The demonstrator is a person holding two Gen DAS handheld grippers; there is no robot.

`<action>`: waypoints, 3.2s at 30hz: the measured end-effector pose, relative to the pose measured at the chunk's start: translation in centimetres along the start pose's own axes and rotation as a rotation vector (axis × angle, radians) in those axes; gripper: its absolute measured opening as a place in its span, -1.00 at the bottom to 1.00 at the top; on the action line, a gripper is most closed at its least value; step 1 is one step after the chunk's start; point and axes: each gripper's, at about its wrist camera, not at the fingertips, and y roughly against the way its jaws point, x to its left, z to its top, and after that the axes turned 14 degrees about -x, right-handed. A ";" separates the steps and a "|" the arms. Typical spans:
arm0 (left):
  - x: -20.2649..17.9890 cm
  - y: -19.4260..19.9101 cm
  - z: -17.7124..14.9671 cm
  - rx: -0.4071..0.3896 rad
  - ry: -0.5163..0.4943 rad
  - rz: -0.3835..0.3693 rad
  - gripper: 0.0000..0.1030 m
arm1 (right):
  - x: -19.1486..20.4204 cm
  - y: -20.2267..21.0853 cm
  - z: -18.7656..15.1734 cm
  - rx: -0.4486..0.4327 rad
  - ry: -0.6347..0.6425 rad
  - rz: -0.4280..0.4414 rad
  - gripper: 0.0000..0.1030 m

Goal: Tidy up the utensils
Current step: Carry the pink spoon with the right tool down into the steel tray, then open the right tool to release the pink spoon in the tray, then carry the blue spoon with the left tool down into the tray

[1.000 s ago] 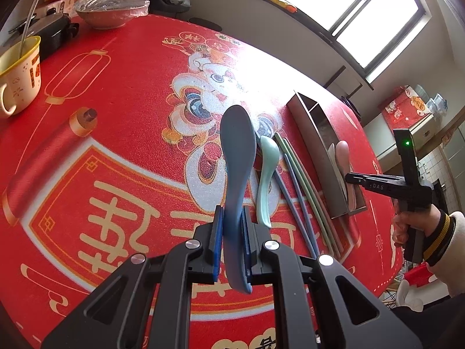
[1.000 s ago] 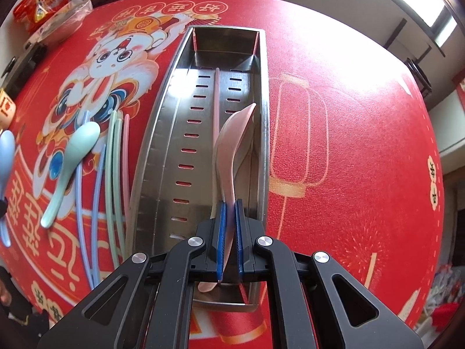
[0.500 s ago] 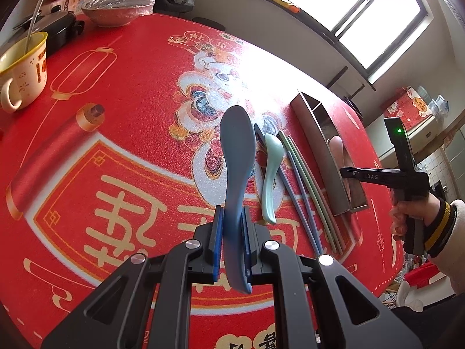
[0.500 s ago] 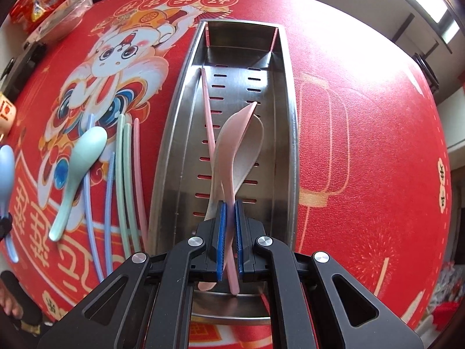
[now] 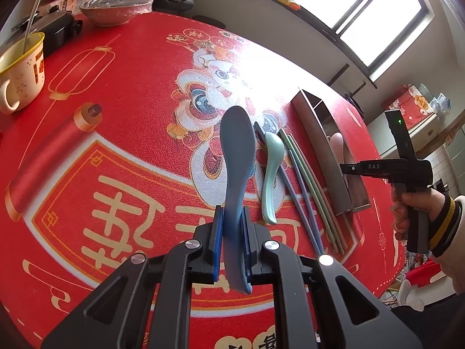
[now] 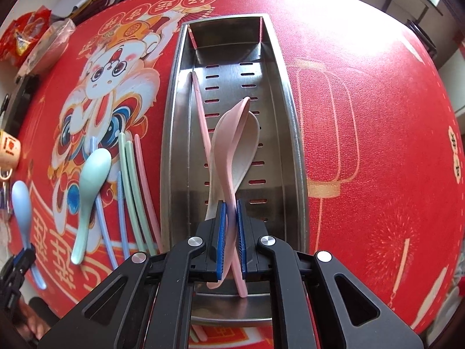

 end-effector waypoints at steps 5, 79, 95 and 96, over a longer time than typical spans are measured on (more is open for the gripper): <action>-0.4 -0.4 0.1 0.008 -0.016 -0.006 -0.77 | -0.7 0.1 -0.3 0.001 -0.066 0.035 -0.81; -24.4 -15.1 0.5 0.162 -0.139 0.129 -0.77 | -17.6 6.2 -2.1 -0.205 -0.185 0.278 0.68; -25.1 -18.1 0.1 0.150 -0.155 0.268 -0.77 | -23.1 5.7 -2.7 -0.196 -0.259 0.291 0.69; -25.2 -18.1 0.1 0.149 -0.162 0.274 -0.77 | -23.3 5.7 -2.7 -0.197 -0.263 0.292 0.69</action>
